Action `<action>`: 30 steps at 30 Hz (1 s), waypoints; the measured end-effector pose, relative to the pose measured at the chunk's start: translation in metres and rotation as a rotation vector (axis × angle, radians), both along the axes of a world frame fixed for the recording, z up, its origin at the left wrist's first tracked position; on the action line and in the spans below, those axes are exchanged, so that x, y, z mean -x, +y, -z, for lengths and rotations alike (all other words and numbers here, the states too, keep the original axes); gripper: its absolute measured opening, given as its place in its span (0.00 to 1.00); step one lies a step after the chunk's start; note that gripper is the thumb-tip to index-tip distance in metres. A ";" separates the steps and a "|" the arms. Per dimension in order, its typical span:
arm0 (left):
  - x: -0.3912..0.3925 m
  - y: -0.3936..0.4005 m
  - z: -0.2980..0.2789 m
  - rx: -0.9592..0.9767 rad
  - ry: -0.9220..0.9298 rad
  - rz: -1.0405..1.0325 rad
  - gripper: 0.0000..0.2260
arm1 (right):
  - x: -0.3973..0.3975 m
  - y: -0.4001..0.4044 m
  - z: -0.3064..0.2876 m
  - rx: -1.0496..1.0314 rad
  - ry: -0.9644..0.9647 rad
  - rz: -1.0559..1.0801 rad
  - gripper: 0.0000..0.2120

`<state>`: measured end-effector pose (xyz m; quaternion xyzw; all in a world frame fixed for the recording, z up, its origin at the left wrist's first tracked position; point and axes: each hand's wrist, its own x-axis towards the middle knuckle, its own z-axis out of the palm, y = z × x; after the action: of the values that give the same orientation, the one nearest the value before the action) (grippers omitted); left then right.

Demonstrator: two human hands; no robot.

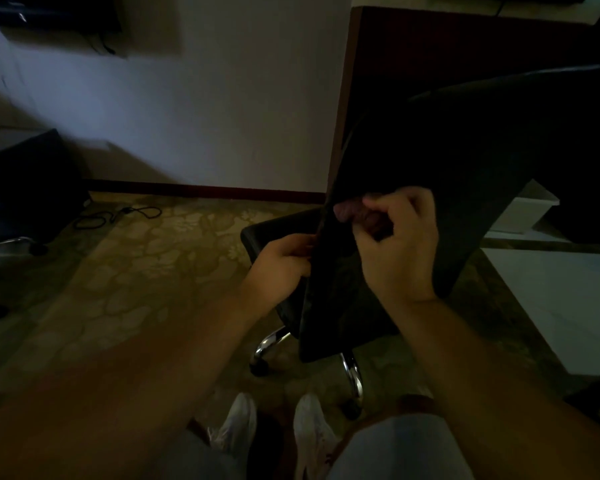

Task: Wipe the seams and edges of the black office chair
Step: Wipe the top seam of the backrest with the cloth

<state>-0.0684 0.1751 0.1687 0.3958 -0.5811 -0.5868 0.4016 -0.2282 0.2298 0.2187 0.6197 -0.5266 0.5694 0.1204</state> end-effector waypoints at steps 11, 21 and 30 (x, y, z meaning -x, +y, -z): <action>0.006 0.008 0.015 -0.016 0.030 -0.038 0.28 | -0.015 -0.002 0.085 -0.556 -0.766 0.081 0.11; 0.013 0.007 0.010 -0.032 0.036 -0.011 0.23 | -0.001 -0.008 0.011 -0.181 -0.602 -0.056 0.10; 0.015 0.011 0.024 0.013 0.026 -0.059 0.30 | -0.028 -0.006 0.162 -0.783 -1.379 -0.115 0.09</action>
<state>-0.0831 0.1859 0.1443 0.4027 -0.5678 -0.5758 0.4289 -0.2002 0.2243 0.0567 0.1510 -0.6113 0.6036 -0.4890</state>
